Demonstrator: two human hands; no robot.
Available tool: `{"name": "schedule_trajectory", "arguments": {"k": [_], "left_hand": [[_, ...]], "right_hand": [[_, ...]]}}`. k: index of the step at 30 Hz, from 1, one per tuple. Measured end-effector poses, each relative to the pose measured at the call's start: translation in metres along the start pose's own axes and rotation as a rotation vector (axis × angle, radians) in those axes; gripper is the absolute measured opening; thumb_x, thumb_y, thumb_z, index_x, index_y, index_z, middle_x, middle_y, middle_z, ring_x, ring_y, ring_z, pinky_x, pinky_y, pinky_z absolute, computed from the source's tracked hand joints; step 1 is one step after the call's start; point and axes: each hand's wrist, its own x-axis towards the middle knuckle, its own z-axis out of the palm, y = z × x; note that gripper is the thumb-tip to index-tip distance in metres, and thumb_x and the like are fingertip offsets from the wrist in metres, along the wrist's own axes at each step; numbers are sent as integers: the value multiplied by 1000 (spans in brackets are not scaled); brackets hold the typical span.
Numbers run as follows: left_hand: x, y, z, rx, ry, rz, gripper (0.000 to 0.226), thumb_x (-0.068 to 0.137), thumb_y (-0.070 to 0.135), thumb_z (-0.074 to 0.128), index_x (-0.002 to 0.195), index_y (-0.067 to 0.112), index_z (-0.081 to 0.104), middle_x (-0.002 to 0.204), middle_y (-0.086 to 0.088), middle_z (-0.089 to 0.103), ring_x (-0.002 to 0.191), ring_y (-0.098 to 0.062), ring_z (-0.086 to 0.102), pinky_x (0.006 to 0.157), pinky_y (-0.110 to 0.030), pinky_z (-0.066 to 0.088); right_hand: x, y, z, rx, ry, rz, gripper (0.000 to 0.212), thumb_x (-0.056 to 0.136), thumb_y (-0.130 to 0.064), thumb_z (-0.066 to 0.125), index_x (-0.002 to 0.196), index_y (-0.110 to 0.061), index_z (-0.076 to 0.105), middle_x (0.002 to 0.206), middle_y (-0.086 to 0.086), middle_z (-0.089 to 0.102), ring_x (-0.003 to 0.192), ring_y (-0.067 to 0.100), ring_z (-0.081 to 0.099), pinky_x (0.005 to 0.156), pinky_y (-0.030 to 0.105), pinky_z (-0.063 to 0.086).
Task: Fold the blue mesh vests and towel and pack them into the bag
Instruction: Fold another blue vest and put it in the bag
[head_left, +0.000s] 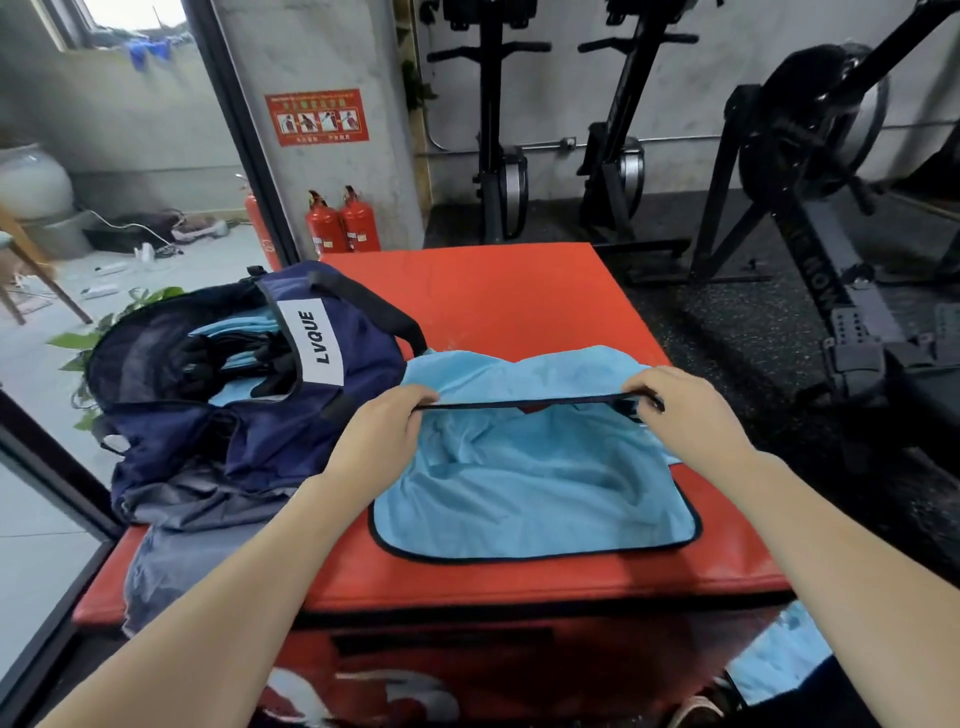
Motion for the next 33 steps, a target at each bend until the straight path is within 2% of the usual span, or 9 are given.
{"name": "schedule_trajectory", "arguments": {"k": [3, 6, 9, 13, 18, 21, 23, 29, 33], "left_hand": [[-26, 5, -11, -17, -9, 37, 21, 90, 0, 50, 96, 18, 59, 94, 5, 67, 89, -20, 61, 81, -36, 48], [-48, 5, -21, 25, -49, 178, 25, 78, -2, 44, 80, 17, 61, 85, 6, 65, 81, -18, 59, 77, -37, 45], [-68, 1, -23, 128, -102, 319, 32, 71, -6, 49, 77, 18, 70, 88, 8, 66, 82, -16, 60, 75, -37, 49], [-89, -2, -22, 204, -191, 334, 38, 66, -10, 56, 82, 18, 76, 90, 6, 68, 83, -17, 64, 73, -35, 55], [-111, -4, -12, 230, -392, 262, 33, 85, 13, 48, 106, 20, 72, 102, 7, 65, 102, -20, 60, 89, -40, 50], [-116, 1, -12, 162, -379, 190, 38, 91, 49, 51, 110, 23, 70, 103, 14, 62, 105, -9, 55, 96, -28, 45], [-115, -1, -13, 154, -379, 188, 46, 88, 60, 54, 112, 24, 71, 104, 16, 62, 106, -5, 54, 97, -23, 43], [-111, -3, -13, 217, -410, 257, 42, 96, 43, 39, 99, 18, 72, 94, 8, 66, 94, -15, 57, 87, -35, 49], [-109, -6, -10, 147, -407, 222, 28, 92, 14, 50, 111, 12, 70, 107, 3, 65, 107, -15, 55, 99, -30, 43]], "right_hand": [[-24, 2, -11, 50, -90, 38, 28, 84, -1, 60, 99, -25, 65, 96, -6, 69, 89, 17, 64, 85, 38, 52], [-49, 4, -24, -56, -182, -23, 31, 82, 2, 59, 82, -29, 60, 82, -11, 64, 77, 17, 61, 77, 39, 52], [-72, 10, -31, -182, -338, -81, 32, 83, 1, 60, 81, -30, 69, 93, -17, 68, 91, 15, 66, 85, 39, 53], [-94, -2, -29, -278, -509, -121, 20, 88, -15, 57, 97, -22, 74, 103, -6, 70, 102, 16, 62, 93, 30, 46], [-107, -11, -30, -320, -607, -144, 18, 77, -43, 48, 82, -28, 58, 85, -14, 53, 91, 16, 59, 81, 32, 47], [-107, -10, -28, -366, -587, -192, 24, 81, -44, 48, 79, -22, 59, 87, -13, 57, 90, 13, 59, 80, 34, 49], [-107, -10, -28, -346, -572, -203, 32, 79, -49, 47, 79, -20, 61, 84, -11, 57, 84, 10, 56, 78, 35, 49], [-106, -7, -26, -457, -589, -297, 36, 86, -46, 41, 98, -25, 67, 100, -10, 64, 96, 13, 61, 83, 34, 50], [-104, 0, -23, -446, -570, -312, 31, 87, -26, 46, 106, -24, 70, 108, -8, 66, 104, 16, 62, 87, 36, 51]]}}
